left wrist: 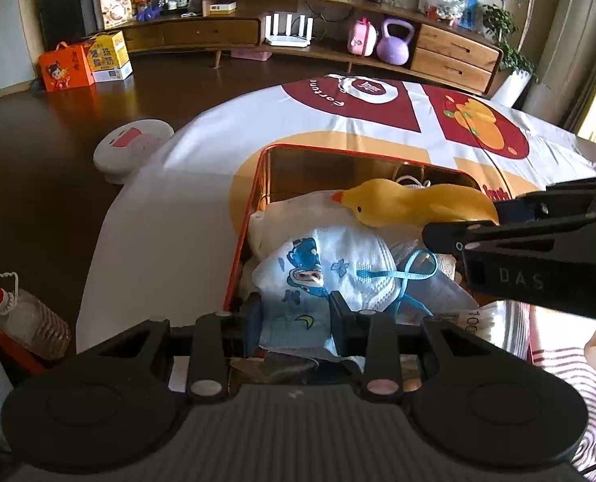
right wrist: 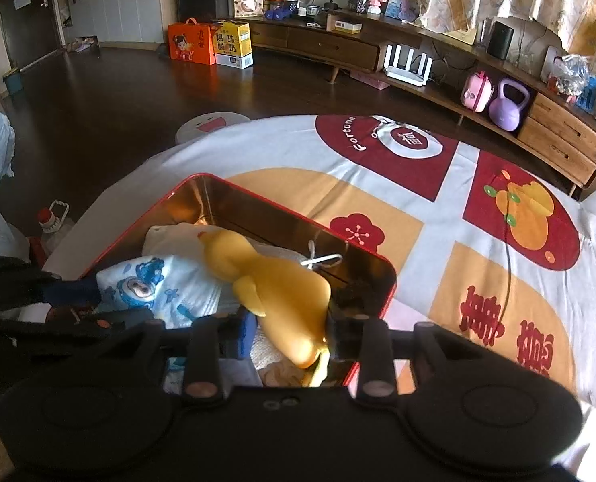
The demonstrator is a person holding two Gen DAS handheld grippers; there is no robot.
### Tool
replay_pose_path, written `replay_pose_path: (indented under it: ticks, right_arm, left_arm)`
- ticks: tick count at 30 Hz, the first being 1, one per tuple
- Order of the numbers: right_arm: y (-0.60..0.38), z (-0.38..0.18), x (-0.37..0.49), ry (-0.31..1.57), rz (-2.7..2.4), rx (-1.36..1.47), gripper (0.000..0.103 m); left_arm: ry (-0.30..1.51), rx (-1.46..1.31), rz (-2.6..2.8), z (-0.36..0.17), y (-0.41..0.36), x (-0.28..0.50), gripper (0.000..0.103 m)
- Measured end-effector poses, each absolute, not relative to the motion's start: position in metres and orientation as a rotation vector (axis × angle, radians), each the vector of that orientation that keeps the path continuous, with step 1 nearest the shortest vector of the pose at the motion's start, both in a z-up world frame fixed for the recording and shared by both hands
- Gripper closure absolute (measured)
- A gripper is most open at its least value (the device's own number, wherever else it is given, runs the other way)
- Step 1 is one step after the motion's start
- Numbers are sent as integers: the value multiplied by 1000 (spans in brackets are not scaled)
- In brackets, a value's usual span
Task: Organize soft objects
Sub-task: 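Lower the face mask and duck into the red box and open both tools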
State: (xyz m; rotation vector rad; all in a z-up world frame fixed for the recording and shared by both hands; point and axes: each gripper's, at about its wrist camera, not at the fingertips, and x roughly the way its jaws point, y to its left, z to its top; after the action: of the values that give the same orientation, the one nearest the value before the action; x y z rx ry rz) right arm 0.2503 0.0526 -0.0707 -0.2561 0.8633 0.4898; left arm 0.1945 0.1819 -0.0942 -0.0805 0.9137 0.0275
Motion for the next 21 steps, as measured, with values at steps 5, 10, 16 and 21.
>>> replay_pose_path:
  ticks: [5, 10, 16, 21]
  right_arm:
    - [48, -69, 247, 869, 496, -245, 64]
    - [43, -64, 243, 868, 491, -230, 60]
    - [35, -51, 230, 849, 509, -217, 56]
    - [22, -35, 212, 811, 539, -189, 41]
  left_arm:
    - [910, -96, 29, -93, 183, 193, 67]
    - [900, -95, 31, -87, 181, 187, 47]
    - [867, -87, 25, -73, 175, 175, 42]
    - [841, -101, 23, -61, 172, 161, 36]
